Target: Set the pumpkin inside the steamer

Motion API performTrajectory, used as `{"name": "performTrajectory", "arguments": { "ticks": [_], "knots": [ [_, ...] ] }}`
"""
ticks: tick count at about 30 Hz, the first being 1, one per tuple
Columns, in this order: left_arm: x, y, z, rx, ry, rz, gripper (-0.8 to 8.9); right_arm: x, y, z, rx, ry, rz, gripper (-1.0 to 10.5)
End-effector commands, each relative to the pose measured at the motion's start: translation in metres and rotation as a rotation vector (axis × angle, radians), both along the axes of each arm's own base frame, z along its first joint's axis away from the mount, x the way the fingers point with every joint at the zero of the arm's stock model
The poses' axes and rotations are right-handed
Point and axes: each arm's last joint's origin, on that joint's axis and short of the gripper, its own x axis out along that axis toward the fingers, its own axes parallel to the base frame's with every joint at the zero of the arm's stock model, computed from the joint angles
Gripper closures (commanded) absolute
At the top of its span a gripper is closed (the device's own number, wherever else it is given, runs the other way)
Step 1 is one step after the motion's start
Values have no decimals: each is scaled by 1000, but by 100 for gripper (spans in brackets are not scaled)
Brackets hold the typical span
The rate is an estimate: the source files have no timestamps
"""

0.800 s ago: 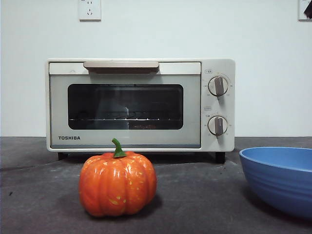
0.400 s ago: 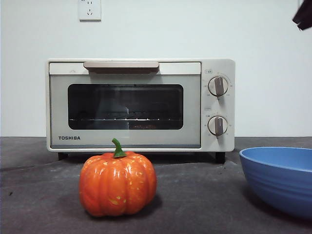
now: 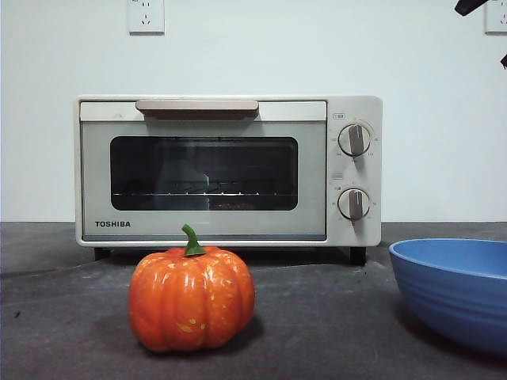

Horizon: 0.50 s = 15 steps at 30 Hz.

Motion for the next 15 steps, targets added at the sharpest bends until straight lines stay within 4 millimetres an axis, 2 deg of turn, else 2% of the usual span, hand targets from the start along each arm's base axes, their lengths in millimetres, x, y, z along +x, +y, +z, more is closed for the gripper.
{"name": "performTrajectory", "arguments": {
  "ticks": [1,10,15],
  "knots": [
    [0,0,7,5,-36,-11,799,0,3,8,10,-26,18,512],
    [0,0,7,6,-39,-11,799,8,21,30,27,-44,100,512],
    [0,0,7,6,-39,-11,799,20,41,43,9,-40,170,512]
  ]
}}
